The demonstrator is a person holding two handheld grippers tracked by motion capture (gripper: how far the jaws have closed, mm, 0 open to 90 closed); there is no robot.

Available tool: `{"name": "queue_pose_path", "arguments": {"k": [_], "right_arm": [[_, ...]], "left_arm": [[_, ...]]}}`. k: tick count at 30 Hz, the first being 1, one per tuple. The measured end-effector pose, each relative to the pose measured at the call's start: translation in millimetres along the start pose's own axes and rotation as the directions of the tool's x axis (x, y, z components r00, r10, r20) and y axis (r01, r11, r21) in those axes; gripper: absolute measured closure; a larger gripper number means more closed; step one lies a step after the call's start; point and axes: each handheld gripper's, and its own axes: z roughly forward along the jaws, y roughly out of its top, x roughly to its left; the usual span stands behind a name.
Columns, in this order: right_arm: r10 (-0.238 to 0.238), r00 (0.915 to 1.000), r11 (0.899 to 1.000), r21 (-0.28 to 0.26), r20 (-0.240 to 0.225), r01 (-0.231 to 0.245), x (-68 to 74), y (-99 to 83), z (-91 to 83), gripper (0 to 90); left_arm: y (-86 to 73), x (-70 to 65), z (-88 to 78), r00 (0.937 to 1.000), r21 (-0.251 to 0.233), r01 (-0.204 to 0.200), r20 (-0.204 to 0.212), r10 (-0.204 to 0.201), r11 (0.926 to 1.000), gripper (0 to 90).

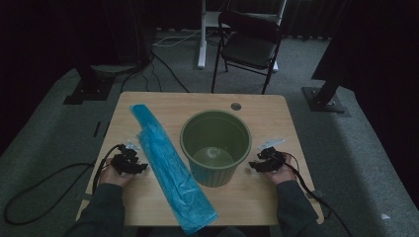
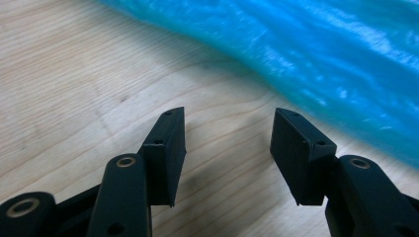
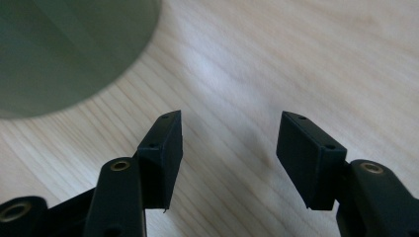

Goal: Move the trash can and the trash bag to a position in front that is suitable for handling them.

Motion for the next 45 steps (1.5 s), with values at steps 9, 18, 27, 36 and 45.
{"name": "queue_pose_path", "arguments": {"k": [9,18,27,36,45], "right_arm": [[-0.008,0.9997,0.999,-0.042,-0.023,0.007,6.1,10.1,-5.9,45.5],[-0.021,0.9988,0.996,-0.082,-0.044,0.017,12.7,24.1,-7.7,49.0],[-0.037,0.9978,0.995,-0.099,-0.056,0.031,19.0,32.6,-2.2,49.1],[-0.049,0.9941,0.993,-0.116,-0.097,0.037,25.0,34.5,-0.6,51.8],[-0.088,0.9888,0.99,-0.118,-0.121,0.074,35.0,36.7,0.7,54.0]], "left_arm": [[23.1,-29.6,-12.8,0.9977,-0.1,-0.065,0.013,0.067,0.9928,47.3],[47.5,-58.3,-11.5,0.9897,-0.164,-0.089,0.096,0.106,0.9825,47.3],[65.0,-77.5,-5.3,0.9827,-0.195,-0.103,0.132,0.13,0.9754,47.3],[70.0,-84.7,-3.8,0.9761,-0.212,-0.117,0.156,0.151,0.9703,48.4],[66.6,-81.7,-7.3,0.9766,-0.227,-0.114,0.153,0.151,0.9672,51.9]]}}
